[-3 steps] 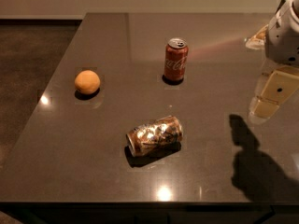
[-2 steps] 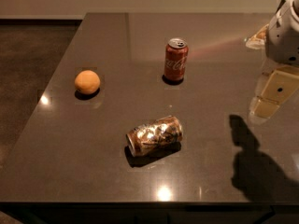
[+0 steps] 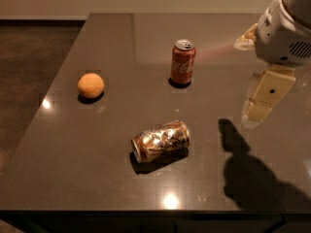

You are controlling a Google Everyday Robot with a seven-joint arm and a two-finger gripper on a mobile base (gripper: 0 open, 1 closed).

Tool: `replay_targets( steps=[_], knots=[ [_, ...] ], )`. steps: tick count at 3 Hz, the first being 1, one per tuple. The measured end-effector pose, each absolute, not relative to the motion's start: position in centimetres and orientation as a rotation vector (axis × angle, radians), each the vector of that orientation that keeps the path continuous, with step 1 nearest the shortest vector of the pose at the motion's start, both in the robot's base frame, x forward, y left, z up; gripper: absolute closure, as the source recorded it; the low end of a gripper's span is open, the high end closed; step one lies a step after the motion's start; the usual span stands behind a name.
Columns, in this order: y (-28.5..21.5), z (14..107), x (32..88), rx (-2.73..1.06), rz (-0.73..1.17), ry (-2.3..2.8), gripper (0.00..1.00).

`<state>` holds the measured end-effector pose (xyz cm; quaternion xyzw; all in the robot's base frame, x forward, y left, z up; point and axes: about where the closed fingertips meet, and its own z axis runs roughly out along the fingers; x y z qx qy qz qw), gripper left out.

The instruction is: Place orange can upright

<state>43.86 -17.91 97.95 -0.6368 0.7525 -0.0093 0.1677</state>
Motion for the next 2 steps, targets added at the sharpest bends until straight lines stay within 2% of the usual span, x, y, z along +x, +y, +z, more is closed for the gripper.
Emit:
replay_targets(
  steps=[2],
  knots=[
    [-8.8, 95.6, 42.1, -2.035, 0.028, 1.941, 0.00]
  ],
)
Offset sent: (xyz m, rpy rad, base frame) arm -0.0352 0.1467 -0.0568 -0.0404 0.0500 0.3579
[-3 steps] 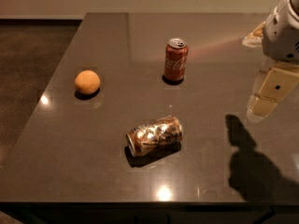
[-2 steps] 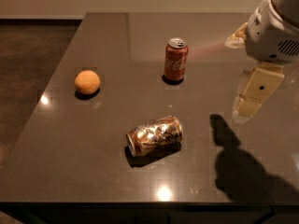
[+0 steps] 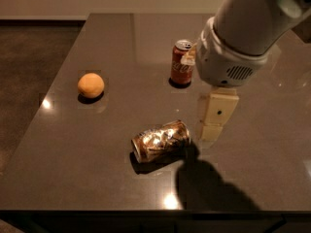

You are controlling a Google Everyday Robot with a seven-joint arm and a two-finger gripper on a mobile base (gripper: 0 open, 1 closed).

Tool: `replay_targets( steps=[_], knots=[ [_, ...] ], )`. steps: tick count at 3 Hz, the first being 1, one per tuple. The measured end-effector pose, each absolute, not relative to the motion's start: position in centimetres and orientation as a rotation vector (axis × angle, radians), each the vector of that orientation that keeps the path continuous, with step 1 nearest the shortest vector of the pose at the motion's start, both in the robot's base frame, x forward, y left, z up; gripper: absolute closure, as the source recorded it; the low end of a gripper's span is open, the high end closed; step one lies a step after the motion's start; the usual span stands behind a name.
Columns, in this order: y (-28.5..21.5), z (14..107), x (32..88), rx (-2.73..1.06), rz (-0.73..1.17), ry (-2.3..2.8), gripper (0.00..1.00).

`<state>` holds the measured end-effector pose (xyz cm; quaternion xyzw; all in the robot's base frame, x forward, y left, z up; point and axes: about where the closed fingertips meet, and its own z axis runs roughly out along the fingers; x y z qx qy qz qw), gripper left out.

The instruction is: Place orange can upright

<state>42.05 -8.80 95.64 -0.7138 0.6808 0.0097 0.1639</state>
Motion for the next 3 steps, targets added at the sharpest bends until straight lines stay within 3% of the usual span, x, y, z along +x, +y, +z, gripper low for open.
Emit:
replay_targets(
  steps=[3],
  knots=[
    [-1.0, 87.8, 39.1, -2.326, 0.140, 1.816, 0.00]
  ],
)
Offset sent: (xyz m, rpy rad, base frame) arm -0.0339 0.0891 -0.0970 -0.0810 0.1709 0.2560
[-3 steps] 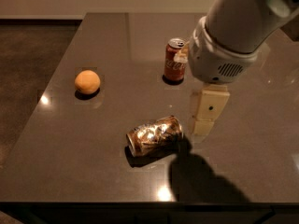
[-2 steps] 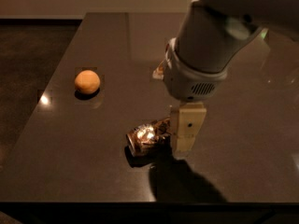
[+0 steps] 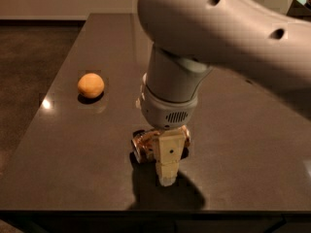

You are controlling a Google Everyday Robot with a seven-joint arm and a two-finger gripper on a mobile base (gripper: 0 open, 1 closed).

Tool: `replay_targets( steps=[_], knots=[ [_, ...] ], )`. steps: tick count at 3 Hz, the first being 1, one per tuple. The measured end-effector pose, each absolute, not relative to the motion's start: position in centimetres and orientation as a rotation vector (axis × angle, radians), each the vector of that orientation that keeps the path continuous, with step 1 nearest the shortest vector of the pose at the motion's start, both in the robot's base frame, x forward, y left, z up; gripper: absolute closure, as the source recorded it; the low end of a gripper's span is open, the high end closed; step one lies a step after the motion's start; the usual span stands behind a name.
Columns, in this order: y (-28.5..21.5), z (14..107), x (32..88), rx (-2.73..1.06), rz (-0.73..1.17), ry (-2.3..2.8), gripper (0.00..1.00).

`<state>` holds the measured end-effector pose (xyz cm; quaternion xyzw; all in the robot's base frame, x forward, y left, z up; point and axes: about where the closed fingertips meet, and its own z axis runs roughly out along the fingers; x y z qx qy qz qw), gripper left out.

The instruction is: Place orange can upright

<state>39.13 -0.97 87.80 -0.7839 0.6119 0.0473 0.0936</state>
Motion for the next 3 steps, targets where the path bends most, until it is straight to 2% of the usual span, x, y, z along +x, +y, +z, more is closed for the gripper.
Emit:
replay_targets(
  steps=[1, 2, 3],
  knots=[
    [0.3, 86.0, 38.7, -2.364, 0.139, 1.820, 0.00],
    [0.9, 84.6, 38.6, -2.377, 0.125, 1.830, 0.15],
    [1.0, 83.9, 38.8, -2.378, 0.107, 1.839, 0.39]
  ],
)
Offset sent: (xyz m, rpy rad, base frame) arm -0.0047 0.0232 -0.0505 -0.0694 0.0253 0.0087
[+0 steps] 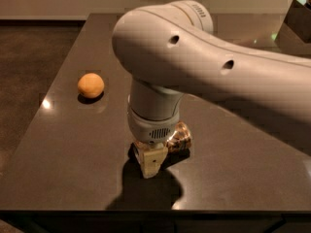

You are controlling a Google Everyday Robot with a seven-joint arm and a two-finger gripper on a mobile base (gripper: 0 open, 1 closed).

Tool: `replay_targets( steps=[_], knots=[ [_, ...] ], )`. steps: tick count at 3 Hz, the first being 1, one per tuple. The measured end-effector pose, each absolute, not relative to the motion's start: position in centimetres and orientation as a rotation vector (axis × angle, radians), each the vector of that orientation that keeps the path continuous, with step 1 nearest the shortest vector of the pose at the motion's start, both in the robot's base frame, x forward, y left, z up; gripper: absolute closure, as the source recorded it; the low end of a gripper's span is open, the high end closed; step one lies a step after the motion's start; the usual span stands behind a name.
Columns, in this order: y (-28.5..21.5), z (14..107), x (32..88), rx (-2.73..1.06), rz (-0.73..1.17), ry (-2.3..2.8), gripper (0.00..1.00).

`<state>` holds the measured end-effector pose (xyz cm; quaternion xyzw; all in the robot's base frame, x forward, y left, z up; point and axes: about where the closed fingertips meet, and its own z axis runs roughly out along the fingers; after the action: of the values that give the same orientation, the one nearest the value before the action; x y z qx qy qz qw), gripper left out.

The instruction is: Place orange can upright

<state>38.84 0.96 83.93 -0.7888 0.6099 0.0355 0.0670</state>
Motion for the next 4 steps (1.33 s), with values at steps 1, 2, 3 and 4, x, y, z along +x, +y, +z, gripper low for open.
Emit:
replay_targets(
  steps=[1, 2, 3, 4],
  knots=[
    [0.6, 84.0, 39.5, -2.370, 0.083, 1.848, 0.61],
    [0.0, 85.5, 40.6, -2.325, 0.160, 1.856, 0.85],
    [-0.3, 88.4, 42.3, -2.209, 0.322, 1.842, 1.00],
    [-0.7, 90.7, 43.8, -2.048, 0.520, 1.817, 1.00]
  ],
)
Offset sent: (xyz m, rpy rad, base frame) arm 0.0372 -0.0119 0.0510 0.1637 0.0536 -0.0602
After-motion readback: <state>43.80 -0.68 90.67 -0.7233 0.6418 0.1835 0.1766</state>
